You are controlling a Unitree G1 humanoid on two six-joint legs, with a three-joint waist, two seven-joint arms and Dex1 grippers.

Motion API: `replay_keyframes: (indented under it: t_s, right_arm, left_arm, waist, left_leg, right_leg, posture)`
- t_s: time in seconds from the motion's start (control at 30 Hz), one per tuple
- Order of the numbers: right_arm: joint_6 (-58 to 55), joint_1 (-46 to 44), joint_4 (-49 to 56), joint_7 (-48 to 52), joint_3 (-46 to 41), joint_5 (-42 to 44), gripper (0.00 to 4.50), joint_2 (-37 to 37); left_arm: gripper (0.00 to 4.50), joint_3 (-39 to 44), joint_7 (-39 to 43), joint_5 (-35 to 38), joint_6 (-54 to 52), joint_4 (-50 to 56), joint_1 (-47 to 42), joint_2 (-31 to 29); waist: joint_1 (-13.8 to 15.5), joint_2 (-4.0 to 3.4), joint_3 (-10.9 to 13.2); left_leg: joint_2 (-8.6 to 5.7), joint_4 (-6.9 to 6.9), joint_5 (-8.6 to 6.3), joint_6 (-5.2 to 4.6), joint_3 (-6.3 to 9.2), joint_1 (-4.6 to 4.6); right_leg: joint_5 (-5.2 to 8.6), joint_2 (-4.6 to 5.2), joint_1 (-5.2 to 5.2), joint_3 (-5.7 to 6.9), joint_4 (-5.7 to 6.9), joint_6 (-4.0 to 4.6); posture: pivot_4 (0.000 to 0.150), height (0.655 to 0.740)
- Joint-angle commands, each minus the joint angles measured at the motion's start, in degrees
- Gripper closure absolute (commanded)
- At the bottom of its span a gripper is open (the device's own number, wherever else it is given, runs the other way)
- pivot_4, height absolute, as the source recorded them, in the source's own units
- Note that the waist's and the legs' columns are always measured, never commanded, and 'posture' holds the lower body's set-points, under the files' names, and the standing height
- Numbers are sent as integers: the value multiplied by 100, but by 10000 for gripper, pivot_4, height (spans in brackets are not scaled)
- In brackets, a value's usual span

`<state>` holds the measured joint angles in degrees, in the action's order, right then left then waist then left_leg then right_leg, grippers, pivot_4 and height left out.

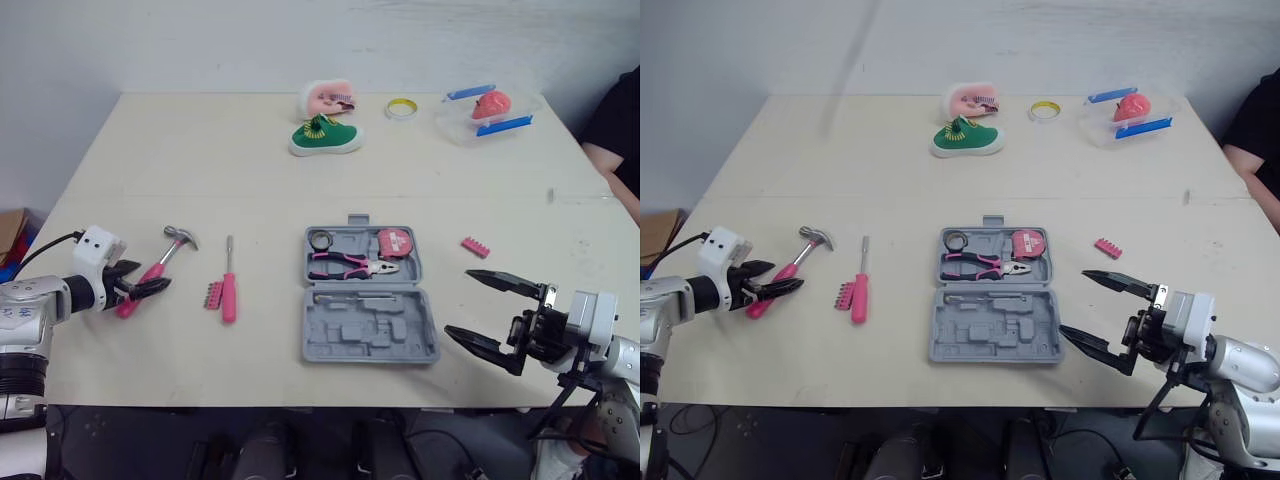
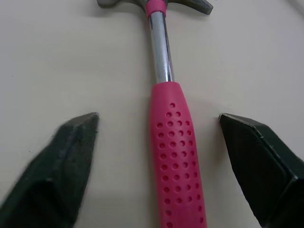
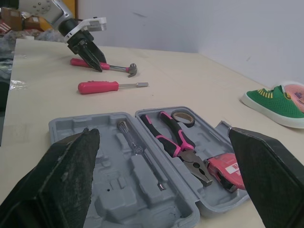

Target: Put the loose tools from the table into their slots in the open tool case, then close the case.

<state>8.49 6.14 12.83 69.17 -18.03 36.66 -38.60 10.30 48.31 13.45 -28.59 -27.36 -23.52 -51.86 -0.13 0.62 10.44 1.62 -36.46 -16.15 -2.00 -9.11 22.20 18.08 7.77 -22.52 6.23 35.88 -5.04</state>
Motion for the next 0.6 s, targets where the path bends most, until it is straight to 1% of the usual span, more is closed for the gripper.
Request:
replay_keyframes:
  t_s: [0.03, 0.13, 0.17, 0.3, 0.33, 0.4, 0.5, 0.57, 0.6]
  right_arm:
    - [-5, 67, 224, -88, -128, 35, 0, -1]
    - [-136, 122, 282, -108, -188, 111, 0, -84]
    - [-185, 134, 287, -101, -217, 135, 0, -127]
    - [-266, 97, 299, -116, -271, 136, 0, -186]
    - [-275, 80, 309, -133, -281, 118, 0, -203]
    - [-265, 65, 328, -152, -313, 83, 0, -230]
    - [152, -113, 277, -114, -428, -45, 0, -181]
    - [61, -173, 175, -131, -510, -31, 0, -284]
    - [-12, -167, 120, -98, -552, -13, 0, -351]
  left_arm:
    - [25546, -147, -42, -109, -290, -38, 233, 95]
    - [38539, -109, -39, -69, -424, 63, 312, 96]
    - [39407, -88, -57, -64, -428, 101, 343, 108]
    - [39397, 87, 3, 79, -256, 354, 410, 176]
    - [39397, 308, 57, 255, 103, 514, 358, 292]
    - [39397, 614, 218, 540, 488, 1061, 339, 385]
    - [39397, 608, 427, 638, 687, 1851, 435, 356]
    - [39397, 520, 602, 776, 692, 2379, 487, 390]
    - [39397, 467, 632, 885, 530, 2647, 482, 417]
  waist:
    - [0, 0, -1]
    - [-1, -3, -3]
    - [-6, -5, -4]
    - [-12, -12, -8]
    - [-6, -12, -8]
    - [5, -5, -4]
    - [23, 40, 22]
    - [14, 44, 24]
    - [11, 44, 24]
  left_leg:
    - [0, 0, 0, 0, 0, 0]
    - [0, 0, -2, 1, 0, -4]
    - [0, 0, -4, 5, 0, -4]
    - [1, 0, -5, 5, -1, -5]
    - [1, 0, -6, 6, -1, -5]
    - [0, 0, -13, 17, -1, -2]
    - [2, -12, -13, 22, 9, 11]
    - [2, -16, -13, 25, 10, 13]
    - [1, -17, -15, 24, 10, 13]
  right_leg:
    - [0, 0, 0, -1, 0, 0]
    - [0, 1, 3, -2, 0, 0]
    - [0, 1, 3, -3, 1, 0]
    - [0, 0, 2, -5, 1, 0]
    - [0, 1, 2, -5, 0, 0]
    - [0, 3, 1, -5, 0, 0]
    - [0, 4, -4, 5, 1, 1]
    - [-2, 4, -1, 5, 0, 1]
    - [-2, 4, 1, 5, -2, 1]
  posture:
    - [1500, 7400]
    - [1500, 7400]
    - [1500, 7400]
    - [1500, 7400]
    - [1500, 7400]
    - [1500, 7400]
    - [1500, 7400]
    - [1500, 7400]
    - [1500, 7400]
